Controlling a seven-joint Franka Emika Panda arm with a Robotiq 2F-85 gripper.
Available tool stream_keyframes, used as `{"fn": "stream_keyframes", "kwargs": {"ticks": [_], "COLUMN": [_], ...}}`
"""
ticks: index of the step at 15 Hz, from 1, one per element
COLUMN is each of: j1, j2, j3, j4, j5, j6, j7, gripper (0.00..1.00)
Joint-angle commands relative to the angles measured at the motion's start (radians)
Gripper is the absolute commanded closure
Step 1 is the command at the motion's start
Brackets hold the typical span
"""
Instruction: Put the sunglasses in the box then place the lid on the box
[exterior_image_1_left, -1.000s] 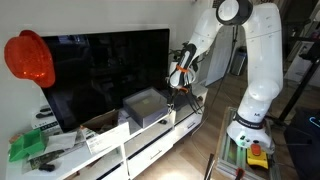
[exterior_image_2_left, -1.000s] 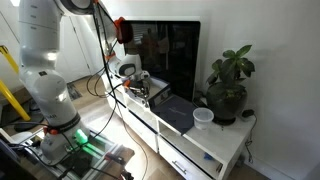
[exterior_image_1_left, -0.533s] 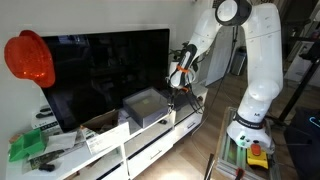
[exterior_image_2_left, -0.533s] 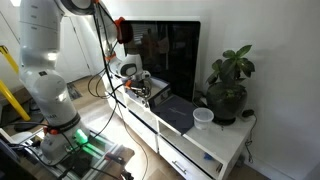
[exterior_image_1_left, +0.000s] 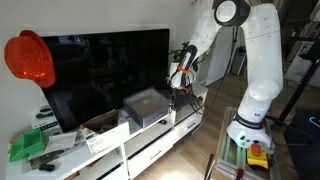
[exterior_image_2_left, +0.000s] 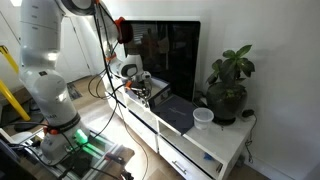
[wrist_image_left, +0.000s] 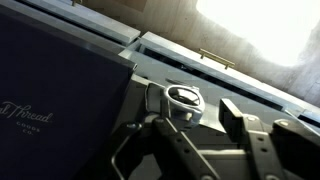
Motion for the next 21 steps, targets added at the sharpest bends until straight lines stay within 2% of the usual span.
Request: {"fn": "stream_keyframes", "kwargs": {"ticks": [1,2,3,4,7,9,10,11,13,17,18,21], "j1": [0.015,0.016,0.016,0.018,0.022,0.025,0.027,0.030,0.037,0.051,0.054,0.068], "j2": [0.020,0.021,0.021,0.021,0.024,0.024,0.024,0.024,0.024,0.024,0.022,0.015], "j3": [-0.017,-0.019,-0.021,-0.022,-0.027,-0.032,-0.035,-0.040,-0.049,-0.066,-0.071,-0.089], "j4": [0.017,0.018,0.020,0.022,0.025,0.027,0.028,0.028,0.029,0.032,0.032,0.032], "j5": [-0.037,-0.039,-0.039,-0.038,-0.043,-0.046,-0.047,-0.049,-0.052,-0.057,-0.059,-0.067], "j6": [0.009,0.016,0.012,0.008,0.009,0.008,0.008,0.007,0.006,0.003,0.001,-0.008], "j7": [0.045,0.048,0.052,0.058,0.068,0.075,0.078,0.082,0.092,0.111,0.116,0.137], "gripper": [0.56,0.59,0.51,0.58,0.71,0.73,0.79,0.77,0.82,1.00,0.97,0.97]}}
